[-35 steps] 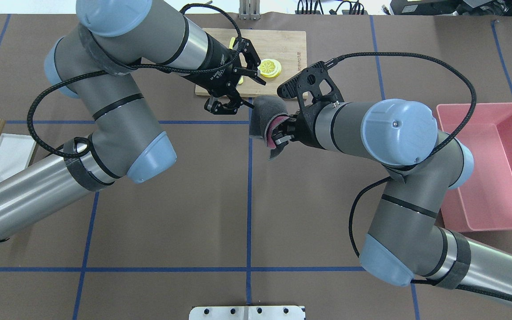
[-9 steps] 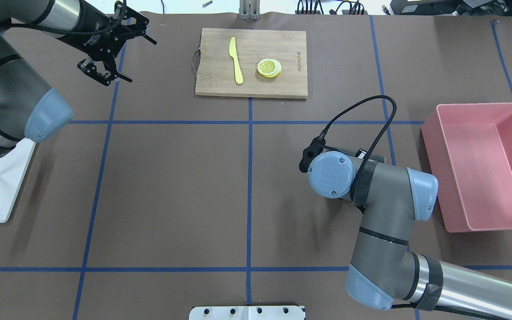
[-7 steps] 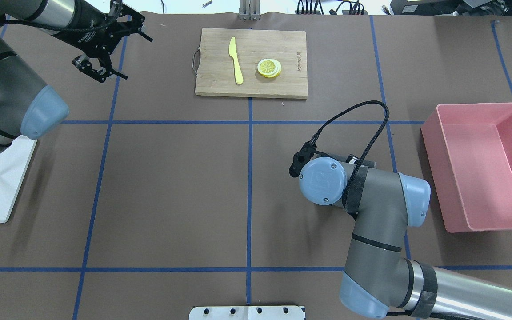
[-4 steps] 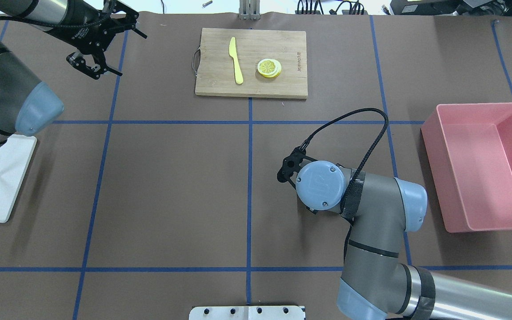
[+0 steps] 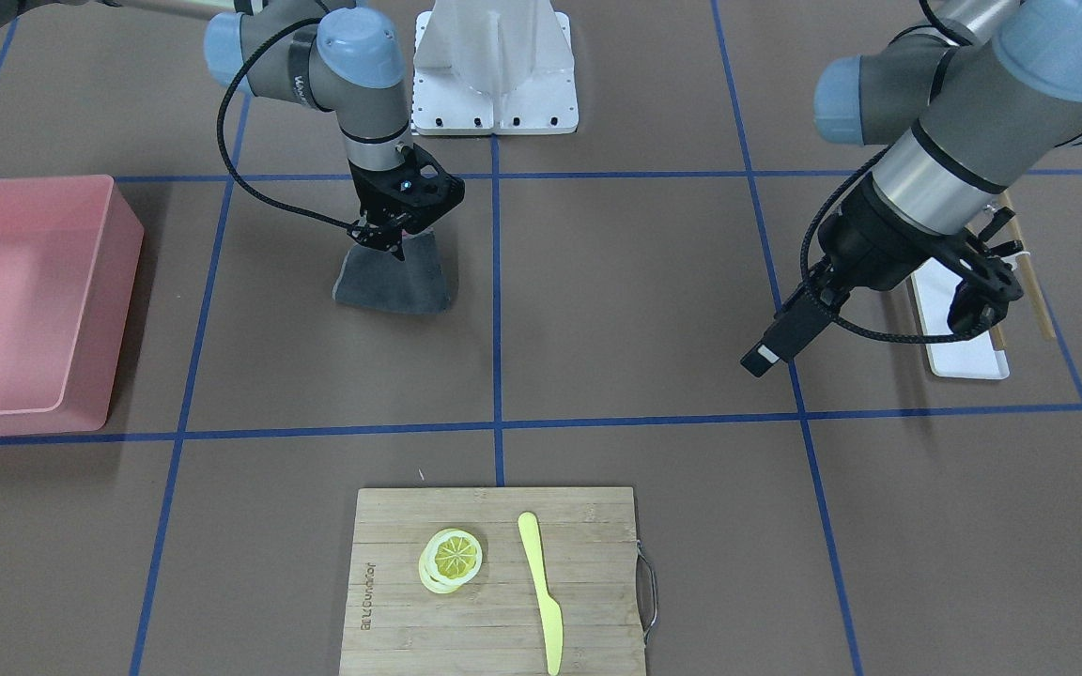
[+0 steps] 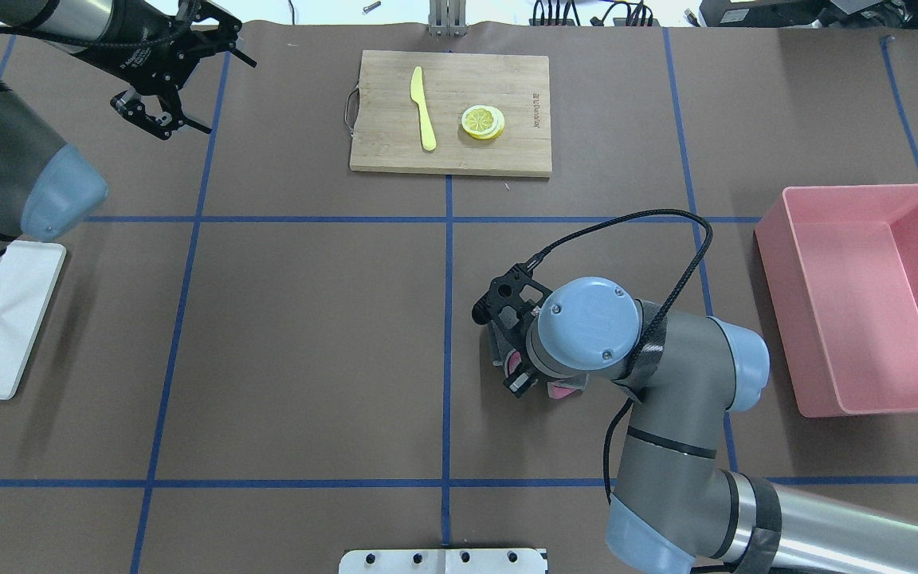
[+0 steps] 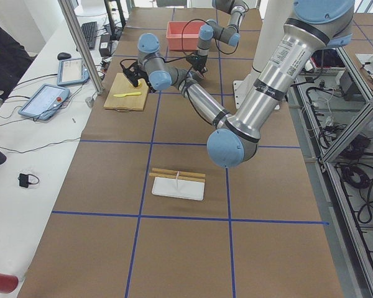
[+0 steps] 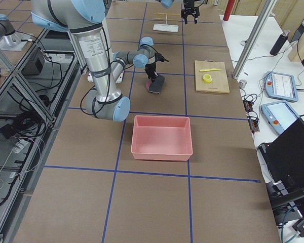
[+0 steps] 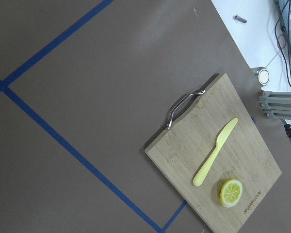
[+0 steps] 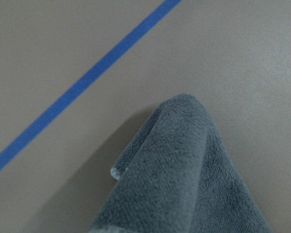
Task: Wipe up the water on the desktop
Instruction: 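Drag the cloth across the table toward the pink bin with the right gripper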
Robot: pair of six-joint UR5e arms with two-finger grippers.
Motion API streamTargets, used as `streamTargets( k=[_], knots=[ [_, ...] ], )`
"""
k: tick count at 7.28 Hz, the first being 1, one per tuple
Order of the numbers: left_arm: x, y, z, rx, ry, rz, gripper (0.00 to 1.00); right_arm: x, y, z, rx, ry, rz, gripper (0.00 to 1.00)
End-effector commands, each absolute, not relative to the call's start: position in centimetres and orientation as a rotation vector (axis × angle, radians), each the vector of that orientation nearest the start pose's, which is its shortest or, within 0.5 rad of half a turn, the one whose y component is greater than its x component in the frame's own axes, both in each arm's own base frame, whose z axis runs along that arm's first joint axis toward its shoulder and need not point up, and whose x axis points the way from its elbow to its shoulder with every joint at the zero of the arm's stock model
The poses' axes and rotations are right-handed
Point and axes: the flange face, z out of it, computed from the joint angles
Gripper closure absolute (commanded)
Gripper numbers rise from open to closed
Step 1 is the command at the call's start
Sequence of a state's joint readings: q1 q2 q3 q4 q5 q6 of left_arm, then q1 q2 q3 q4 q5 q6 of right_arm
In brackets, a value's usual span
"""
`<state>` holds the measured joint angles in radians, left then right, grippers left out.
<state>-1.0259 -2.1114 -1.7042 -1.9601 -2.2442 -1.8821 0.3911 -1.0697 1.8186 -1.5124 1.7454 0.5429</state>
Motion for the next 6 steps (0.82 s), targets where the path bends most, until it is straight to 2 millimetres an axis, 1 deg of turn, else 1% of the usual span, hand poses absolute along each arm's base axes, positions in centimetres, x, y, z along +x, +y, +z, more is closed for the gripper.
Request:
streamTargets(
  k=[1, 2, 3, 4, 5, 6],
  knots=[
    [27.1, -58.5, 23.6, -0.218, 1.197, -0.818, 0.02, -50.4, -36.2, 22.5, 0.377, -0.914, -0.587, 1.0],
    [27.2, -58.5, 23.6, -0.218, 1.197, -0.817, 0.02, -47.4, -37.4, 20.7, 0.362, -0.984, -0.557, 1.0],
    [27.2, -58.5, 23.6, -0.217, 1.198, -0.816, 0.02, -45.1, -38.6, 19.5, 0.343, -1.056, -0.542, 1.0],
    [27.2, -58.5, 23.8, -0.217, 1.195, -0.819, 0.02, -44.4, -39.0, 18.8, 0.329, -1.121, -0.5, 1.0],
    [27.2, -58.5, 23.8, -0.217, 1.195, -0.819, 0.02, -44.8, -39.3, 19.9, 0.325, -1.123, -0.495, 1.0],
    [27.3, -58.5, 23.8, -0.218, 1.195, -0.818, 0.02, -45.7, -39.7, 21.6, 0.328, -1.129, -0.498, 1.0]
  ],
)
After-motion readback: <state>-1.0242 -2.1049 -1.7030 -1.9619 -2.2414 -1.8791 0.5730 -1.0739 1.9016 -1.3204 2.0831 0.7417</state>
